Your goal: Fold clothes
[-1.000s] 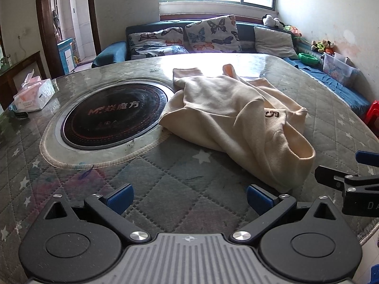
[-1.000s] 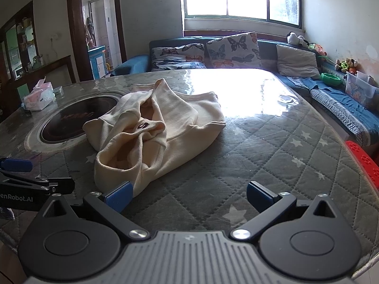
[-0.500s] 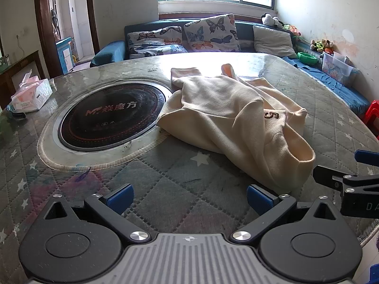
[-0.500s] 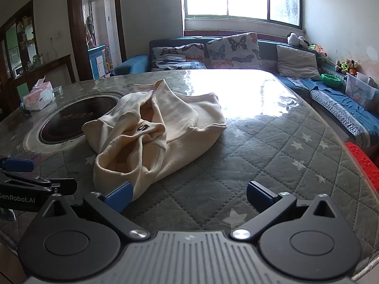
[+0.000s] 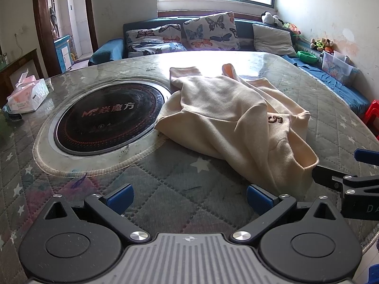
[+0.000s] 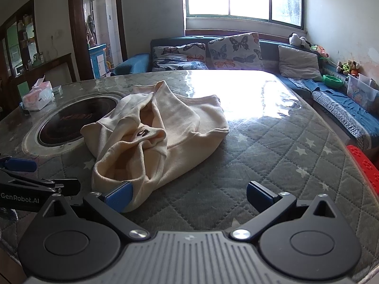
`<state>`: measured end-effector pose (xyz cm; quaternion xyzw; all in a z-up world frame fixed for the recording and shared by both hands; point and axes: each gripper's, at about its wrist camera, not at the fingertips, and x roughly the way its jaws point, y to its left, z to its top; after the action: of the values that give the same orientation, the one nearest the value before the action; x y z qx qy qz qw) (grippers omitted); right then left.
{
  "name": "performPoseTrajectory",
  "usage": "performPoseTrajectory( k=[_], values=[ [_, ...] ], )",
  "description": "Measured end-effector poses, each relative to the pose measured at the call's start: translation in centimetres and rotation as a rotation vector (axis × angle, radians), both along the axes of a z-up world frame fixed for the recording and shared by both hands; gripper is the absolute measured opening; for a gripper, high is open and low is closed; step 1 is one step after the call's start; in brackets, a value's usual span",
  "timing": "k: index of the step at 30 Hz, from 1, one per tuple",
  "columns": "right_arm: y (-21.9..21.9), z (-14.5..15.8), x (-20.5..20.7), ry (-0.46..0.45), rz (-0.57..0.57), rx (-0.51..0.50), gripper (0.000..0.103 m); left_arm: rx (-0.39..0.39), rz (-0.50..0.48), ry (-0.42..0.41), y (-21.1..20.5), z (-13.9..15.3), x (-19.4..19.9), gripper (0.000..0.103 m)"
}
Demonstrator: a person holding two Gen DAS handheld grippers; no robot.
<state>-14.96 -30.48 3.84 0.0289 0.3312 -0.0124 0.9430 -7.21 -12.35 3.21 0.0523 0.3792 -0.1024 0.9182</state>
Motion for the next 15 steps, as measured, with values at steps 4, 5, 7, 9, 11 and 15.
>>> performPoseTrajectory(
  k=[4,5,7,9,11,15],
  values=[
    [-0.1,0.4,0.4,-0.006,0.014,0.000,0.103,-0.009,0.004,-0.014,0.1,0.6,0.8,0.103],
    [-0.2,0.6,0.6,-0.011,0.019,-0.001,0.103,-0.010,0.004,-0.022,0.1,0.8,1.0,0.103],
    [-0.3,0.9,1.0,-0.018,0.025,-0.003,0.103,-0.014,0.003,-0.037,0.0,1.3,1.6,0.103],
    [-0.6,1.2,1.4,-0.028,0.020,-0.003,0.103,-0.023,-0.003,-0.051,-0.2,1.8,2.3,0.103],
    [-0.9,1.5,2.0,-0.034,0.016,0.004,0.103,-0.034,-0.013,-0.066,-0.5,2.4,2.9,0.103],
    [-1.5,2.0,3.0,-0.046,0.016,0.001,0.103,-0.052,-0.043,-0.092,-1.5,3.5,4.7,0.103]
  ],
)
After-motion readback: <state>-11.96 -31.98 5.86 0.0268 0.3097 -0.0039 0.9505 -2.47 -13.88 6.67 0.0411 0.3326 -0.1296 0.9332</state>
